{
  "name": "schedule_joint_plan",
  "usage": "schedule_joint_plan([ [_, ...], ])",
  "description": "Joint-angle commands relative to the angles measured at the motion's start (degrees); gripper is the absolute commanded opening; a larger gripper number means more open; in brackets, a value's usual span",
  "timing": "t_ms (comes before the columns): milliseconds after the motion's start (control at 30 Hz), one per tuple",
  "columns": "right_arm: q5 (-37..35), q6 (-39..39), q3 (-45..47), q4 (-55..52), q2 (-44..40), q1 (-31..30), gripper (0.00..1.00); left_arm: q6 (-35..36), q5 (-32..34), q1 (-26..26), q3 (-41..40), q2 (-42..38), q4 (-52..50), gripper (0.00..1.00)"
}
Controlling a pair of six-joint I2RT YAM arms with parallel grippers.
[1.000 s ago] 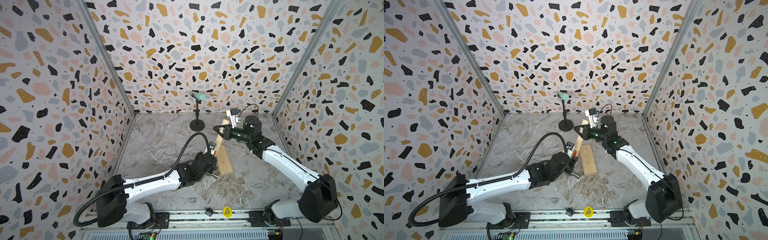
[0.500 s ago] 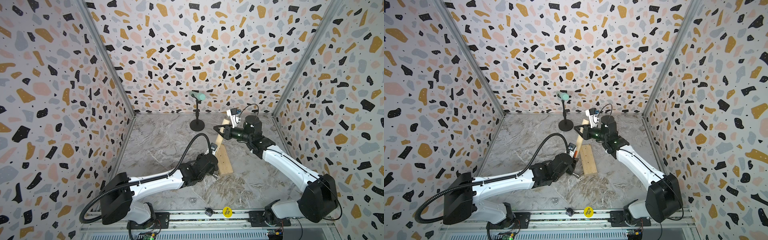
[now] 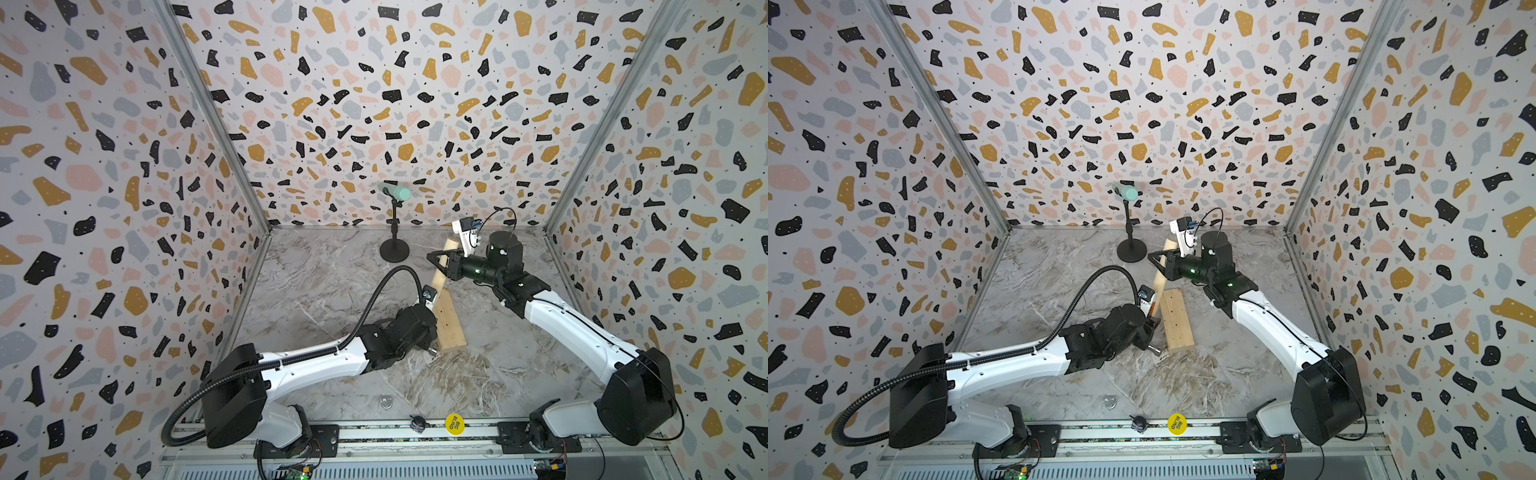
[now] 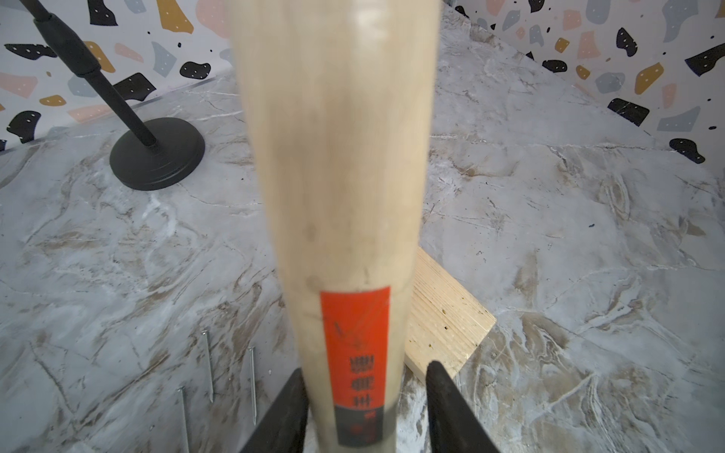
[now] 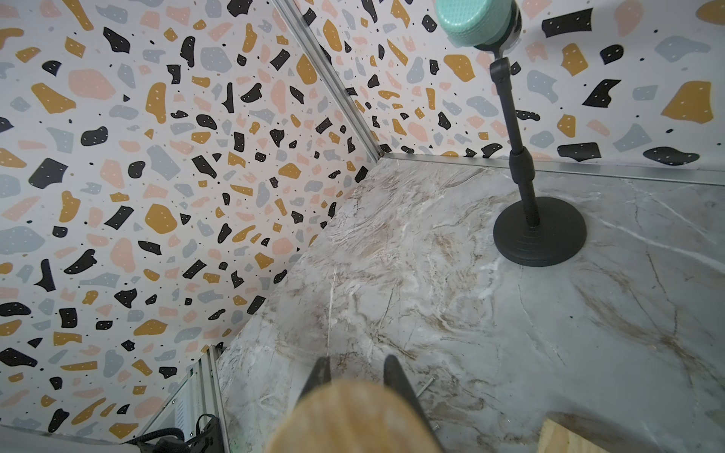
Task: Use a claw hammer to pull out a nail
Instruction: Place the hammer at the center of the board.
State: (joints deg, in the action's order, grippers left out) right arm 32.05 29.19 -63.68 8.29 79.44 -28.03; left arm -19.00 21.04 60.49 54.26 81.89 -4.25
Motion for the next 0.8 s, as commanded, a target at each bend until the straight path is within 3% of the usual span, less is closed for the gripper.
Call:
schedule_joint_plan([
  [0, 0.57, 2.03, -2.91, 2.34, -3.68, -0.47, 0.00, -0.80, -1.52, -0.79, 1.63, 0.16, 0.47, 0.43],
  [767, 0.73, 1.44, -3.92, 1.56, -4.47, -1.67, 0.00, -0.70, -3.04, -1.78, 1.24, 1.38, -0.05, 0.28],
])
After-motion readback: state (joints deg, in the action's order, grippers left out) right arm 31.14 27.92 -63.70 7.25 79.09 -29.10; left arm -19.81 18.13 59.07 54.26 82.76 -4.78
